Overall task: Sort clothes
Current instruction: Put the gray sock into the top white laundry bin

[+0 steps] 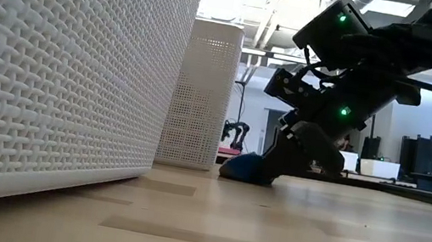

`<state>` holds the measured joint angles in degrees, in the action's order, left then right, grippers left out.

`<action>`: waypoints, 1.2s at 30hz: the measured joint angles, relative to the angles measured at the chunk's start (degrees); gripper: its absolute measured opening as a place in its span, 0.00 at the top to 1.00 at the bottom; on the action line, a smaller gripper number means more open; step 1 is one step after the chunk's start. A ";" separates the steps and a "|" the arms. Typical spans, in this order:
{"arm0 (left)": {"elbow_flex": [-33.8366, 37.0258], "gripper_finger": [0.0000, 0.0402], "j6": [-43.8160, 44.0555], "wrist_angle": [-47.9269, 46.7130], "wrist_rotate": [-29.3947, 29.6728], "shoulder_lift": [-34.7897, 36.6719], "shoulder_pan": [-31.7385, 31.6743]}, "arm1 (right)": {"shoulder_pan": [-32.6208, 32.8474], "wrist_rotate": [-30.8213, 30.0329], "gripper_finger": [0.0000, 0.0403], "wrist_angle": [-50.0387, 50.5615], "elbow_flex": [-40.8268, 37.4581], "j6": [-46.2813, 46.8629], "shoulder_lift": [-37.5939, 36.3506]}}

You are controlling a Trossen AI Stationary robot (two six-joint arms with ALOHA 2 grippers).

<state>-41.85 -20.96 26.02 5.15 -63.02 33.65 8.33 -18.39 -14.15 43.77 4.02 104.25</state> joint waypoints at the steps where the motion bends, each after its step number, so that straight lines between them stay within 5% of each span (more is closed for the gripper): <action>1: 0.00 0.49 -0.03 0.00 0.00 0.00 -0.19 | -0.20 0.00 0.98 -0.06 0.00 0.21 0.00; 15: -0.04 0.49 -0.93 0.00 0.83 0.00 -0.74 | 3.36 0.53 1.00 -2.28 -0.02 0.67 -2.89; 36: -0.09 0.49 1.09 -0.95 3.37 0.00 -7.17 | 14.90 0.42 1.00 -1.46 0.00 -15.67 -33.06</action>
<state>-41.93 -19.87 25.08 8.51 -63.02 26.48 23.23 -17.98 -15.62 43.77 -11.65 71.19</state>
